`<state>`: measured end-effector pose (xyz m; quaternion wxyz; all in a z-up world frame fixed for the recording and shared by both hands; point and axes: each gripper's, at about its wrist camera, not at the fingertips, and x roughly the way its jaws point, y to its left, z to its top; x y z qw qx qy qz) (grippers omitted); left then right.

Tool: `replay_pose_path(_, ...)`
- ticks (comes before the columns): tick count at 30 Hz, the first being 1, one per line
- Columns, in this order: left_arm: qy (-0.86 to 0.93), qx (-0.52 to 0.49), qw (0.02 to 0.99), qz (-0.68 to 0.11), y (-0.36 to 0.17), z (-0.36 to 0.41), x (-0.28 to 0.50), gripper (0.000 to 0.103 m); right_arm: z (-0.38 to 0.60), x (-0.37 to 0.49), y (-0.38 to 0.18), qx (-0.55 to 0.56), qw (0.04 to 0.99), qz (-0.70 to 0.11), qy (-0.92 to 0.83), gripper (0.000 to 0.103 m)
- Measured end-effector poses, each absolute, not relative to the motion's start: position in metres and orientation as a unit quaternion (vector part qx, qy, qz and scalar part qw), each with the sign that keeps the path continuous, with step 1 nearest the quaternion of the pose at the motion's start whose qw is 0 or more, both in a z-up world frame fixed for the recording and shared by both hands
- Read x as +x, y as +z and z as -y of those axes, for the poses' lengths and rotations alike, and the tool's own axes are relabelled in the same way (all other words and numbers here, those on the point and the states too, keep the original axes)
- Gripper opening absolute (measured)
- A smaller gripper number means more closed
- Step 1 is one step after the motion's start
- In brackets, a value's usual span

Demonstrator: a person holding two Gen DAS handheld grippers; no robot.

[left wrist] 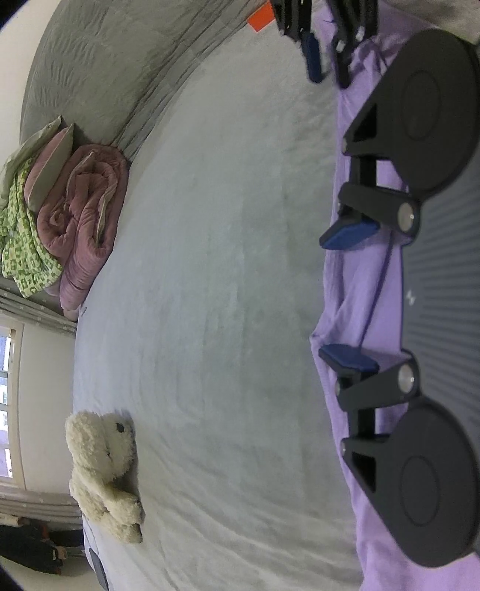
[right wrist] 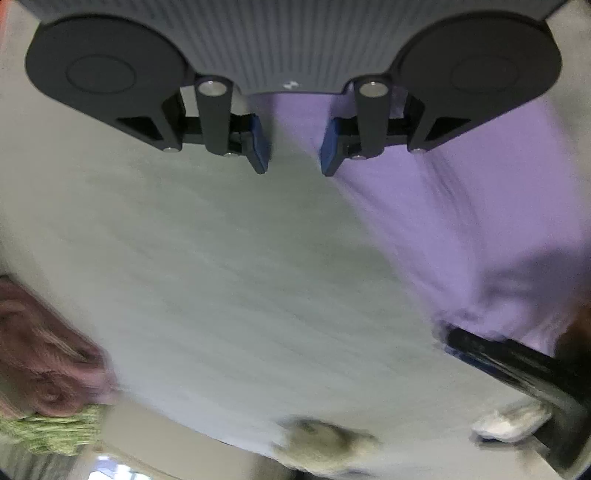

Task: Fold clothes

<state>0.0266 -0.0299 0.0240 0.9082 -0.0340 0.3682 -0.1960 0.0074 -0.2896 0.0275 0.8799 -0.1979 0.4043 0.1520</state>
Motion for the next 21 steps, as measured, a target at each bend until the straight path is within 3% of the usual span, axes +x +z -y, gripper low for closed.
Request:
replay_pose_path(5,-0.187,-0.048,0.911,-0.364,0.025,0.024,0.03,0.059,0.314,0.018,0.036,-0.169,0.903,-0.393,0.049,0.034)
replay_pose_path(12,-0.184,-0.075,0.911,-0.361,0.032,0.016,0.029,0.059,0.296,-0.029,0.069,-0.106,0.892,-0.327,0.294,0.037)
replay_pose_path(16,-0.18,-0.078,0.912,-0.359,0.034,0.012,0.029,0.059,0.279,-0.03,0.053,-0.14,0.866,-0.36,0.317,0.036)
replay_pose_path(17,-0.179,-0.078,0.912,-0.36,0.034,0.012,0.029,0.059,0.278,-0.025,0.047,-0.144,0.863,-0.372,0.309,0.034)
replay_pose_path(19,-0.178,-0.078,0.913,-0.36,0.034,0.011,0.029,0.059,0.275,-0.021,0.04,-0.15,0.856,-0.387,0.308,0.014)
replay_pose_path(21,-0.176,-0.078,0.913,-0.36,0.034,0.01,0.029,0.059,0.273,-0.018,0.036,-0.153,0.852,-0.397,0.307,0.007)
